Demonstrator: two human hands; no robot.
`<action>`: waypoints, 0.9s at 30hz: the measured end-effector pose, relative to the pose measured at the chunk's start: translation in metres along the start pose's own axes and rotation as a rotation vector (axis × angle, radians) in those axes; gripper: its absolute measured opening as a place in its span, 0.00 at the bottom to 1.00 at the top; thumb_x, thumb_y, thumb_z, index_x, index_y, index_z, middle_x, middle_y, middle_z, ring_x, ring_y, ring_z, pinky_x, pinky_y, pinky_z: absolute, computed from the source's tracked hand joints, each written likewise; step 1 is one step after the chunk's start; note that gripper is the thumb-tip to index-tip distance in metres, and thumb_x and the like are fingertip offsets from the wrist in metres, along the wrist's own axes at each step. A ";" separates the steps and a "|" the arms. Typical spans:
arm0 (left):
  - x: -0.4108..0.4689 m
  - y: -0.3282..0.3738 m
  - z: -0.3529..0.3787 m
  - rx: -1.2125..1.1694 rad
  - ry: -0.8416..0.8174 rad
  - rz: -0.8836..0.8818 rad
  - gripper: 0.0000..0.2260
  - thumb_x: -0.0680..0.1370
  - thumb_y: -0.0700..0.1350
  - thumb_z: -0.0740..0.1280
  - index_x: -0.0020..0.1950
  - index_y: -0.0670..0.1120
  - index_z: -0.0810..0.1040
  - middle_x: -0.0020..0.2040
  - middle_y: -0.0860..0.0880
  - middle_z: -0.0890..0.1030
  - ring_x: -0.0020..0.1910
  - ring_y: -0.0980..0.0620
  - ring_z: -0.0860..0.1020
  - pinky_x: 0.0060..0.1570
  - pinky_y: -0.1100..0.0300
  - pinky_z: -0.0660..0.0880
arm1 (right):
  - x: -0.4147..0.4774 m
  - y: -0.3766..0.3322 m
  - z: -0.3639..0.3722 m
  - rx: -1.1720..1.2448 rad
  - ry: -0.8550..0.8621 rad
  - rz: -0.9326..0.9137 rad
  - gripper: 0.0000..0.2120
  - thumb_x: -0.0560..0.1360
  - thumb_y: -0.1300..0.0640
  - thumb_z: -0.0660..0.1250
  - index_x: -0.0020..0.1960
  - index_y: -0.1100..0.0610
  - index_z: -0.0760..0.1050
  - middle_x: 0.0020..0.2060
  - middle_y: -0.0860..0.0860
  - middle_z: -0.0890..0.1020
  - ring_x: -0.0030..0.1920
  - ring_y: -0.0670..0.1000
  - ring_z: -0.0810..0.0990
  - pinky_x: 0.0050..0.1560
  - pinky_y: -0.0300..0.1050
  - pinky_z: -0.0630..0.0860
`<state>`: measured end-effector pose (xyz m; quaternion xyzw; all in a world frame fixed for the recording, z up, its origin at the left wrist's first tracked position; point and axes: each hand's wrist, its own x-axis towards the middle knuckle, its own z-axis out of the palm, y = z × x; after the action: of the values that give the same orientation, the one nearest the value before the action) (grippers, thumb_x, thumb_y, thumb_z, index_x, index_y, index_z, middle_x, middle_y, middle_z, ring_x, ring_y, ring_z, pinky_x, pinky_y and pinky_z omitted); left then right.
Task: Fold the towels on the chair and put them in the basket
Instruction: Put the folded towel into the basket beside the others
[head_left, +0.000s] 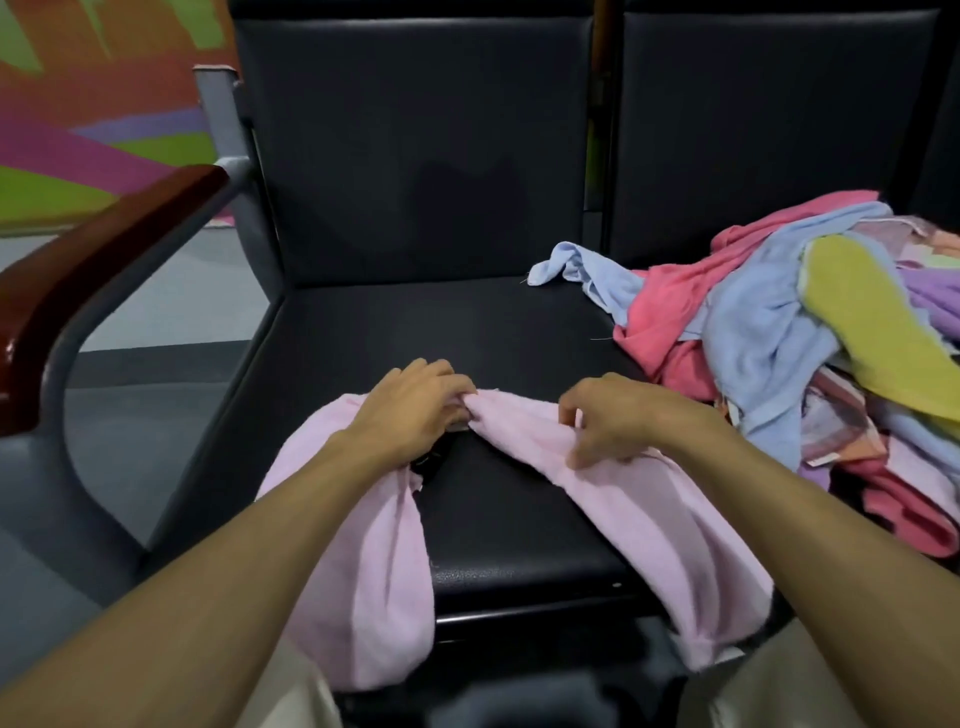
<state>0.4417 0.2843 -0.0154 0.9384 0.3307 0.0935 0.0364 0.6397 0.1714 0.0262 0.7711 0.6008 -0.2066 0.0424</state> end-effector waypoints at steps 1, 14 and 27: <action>0.000 0.001 -0.003 -0.004 -0.012 0.006 0.08 0.80 0.51 0.62 0.56 0.53 0.77 0.52 0.54 0.76 0.52 0.50 0.73 0.49 0.57 0.66 | 0.000 -0.002 -0.005 0.006 0.018 0.021 0.11 0.69 0.58 0.74 0.46 0.52 0.74 0.44 0.50 0.77 0.32 0.51 0.81 0.35 0.42 0.77; -0.024 0.009 -0.020 -1.031 -0.097 -0.641 0.10 0.76 0.49 0.62 0.38 0.46 0.69 0.31 0.45 0.61 0.26 0.51 0.57 0.32 0.56 0.49 | 0.035 -0.013 0.012 0.249 0.414 -0.041 0.06 0.76 0.54 0.65 0.47 0.55 0.79 0.49 0.54 0.82 0.53 0.57 0.80 0.55 0.51 0.76; -0.030 0.015 -0.037 -1.393 0.001 -0.712 0.17 0.77 0.53 0.68 0.50 0.38 0.81 0.39 0.43 0.80 0.38 0.48 0.76 0.40 0.57 0.70 | 0.025 -0.054 0.025 0.790 0.106 -0.057 0.10 0.76 0.59 0.60 0.37 0.57 0.74 0.33 0.52 0.76 0.36 0.51 0.74 0.39 0.43 0.70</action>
<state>0.4207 0.2538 0.0185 0.5366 0.4771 0.2627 0.6446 0.5864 0.2009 0.0040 0.7207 0.4975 -0.3828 -0.2941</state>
